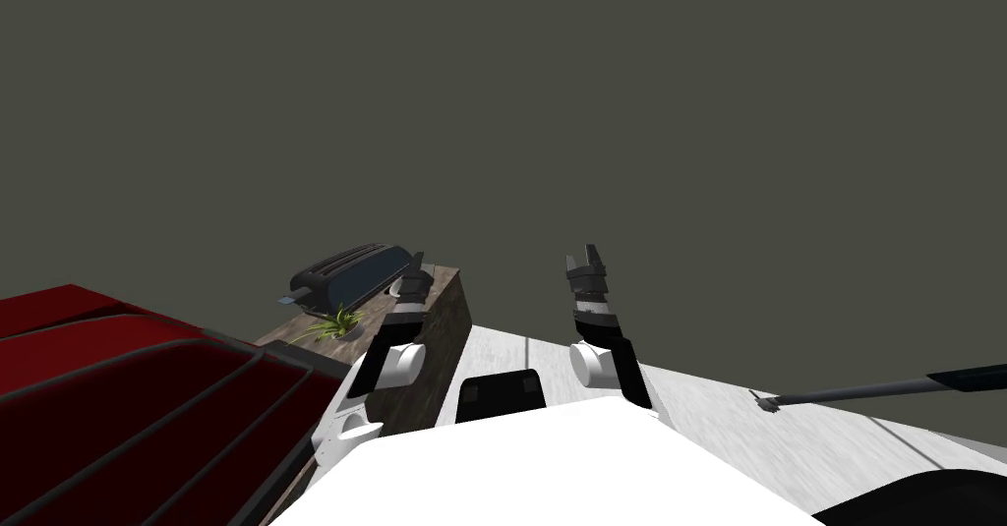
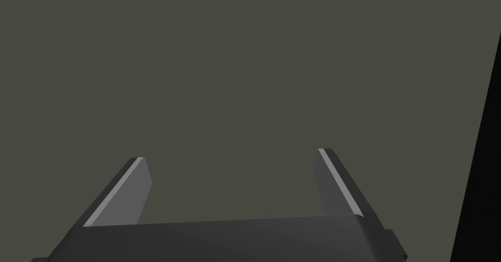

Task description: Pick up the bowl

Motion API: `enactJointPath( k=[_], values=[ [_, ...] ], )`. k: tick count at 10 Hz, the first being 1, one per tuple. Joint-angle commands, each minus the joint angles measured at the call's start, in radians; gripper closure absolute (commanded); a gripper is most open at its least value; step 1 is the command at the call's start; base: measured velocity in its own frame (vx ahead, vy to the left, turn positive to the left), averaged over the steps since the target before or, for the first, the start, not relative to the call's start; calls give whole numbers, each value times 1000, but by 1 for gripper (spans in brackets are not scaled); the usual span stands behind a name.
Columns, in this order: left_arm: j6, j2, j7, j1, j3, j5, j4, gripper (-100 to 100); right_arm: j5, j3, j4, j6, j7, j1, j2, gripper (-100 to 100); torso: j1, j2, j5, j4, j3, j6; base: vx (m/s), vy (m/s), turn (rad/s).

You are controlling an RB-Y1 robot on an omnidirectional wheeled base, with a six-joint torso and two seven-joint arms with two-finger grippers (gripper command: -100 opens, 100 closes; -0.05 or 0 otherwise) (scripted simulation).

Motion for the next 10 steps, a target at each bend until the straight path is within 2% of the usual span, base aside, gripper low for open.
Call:
enactJointPath(
  k=[1, 2, 3, 4, 5, 6, 7, 8, 9, 10],
  values=[
    [38, 16, 6, -48, 4, 7, 50, -100, 0, 0, 0, 0, 0, 0, 0, 0, 0, 0, 0, 0, 0, 0, -71, -14, 2],
    [69, 40, 15, -77, 6, 18, 83, -100, 0, 0, 0, 0, 0, 0, 0, 0, 0, -1, 0, 0, 0, 0, -82, -21, 0],
    [81, 40, 15, -95, 6, 18, 100, -100, 0, 0, 0, 0, 0, 0, 0, 0, -1, 0, 0, 0, 0, 0, -58, -11, 2],
    [115, 64, 24, -118, 9, 28, 127, -100, 0, 0, 0, 0, 0, 0, 0, 0, 0, -1, 0, 0, -1, 0, -57, -4, 2],
    [125, 64, 24, -144, 9, 28, 152, -100, 0, 0, 0, 0, 0, 0, 0, 0, 0, -2, 0, 0, -1, 0, -44, 2, -1],
    [164, 87, 34, -178, 12, 39, 185, -100, 0, 0, 0, 0, 0, 0, 0, 0, 0, -2, 0, 0, -1, 0, -50, 4, 1],
    [172, 87, 34, -193, 12, 39, 206, -100, 0, 0, 0, 0, 0, 0, 0, 0, 1, -2, 0, -1, -1, 0, -41, -4, -2],
    [210, 110, 44, -230, 15, 50, 240, -100, 0, 0, 0, 0, 0, 0, 0, 0, 0, -3, 0, -1, -2, 0, -49, -10, 3],
    [219, 110, 44, -244, 15, 50, 262, -100, 0, 0, 0, 0, 0, 0, 0, 0, 0, -3, 0, -1, -1, 0, -42, -10, 0],
    [265, 132, 55, -284, 19, 61, 290, -100, 0, 0, 0, 0, 0, 0, 0, 0, 0, -3, 0, -1, -2, 0, -46, -9, 1]
  ],
)
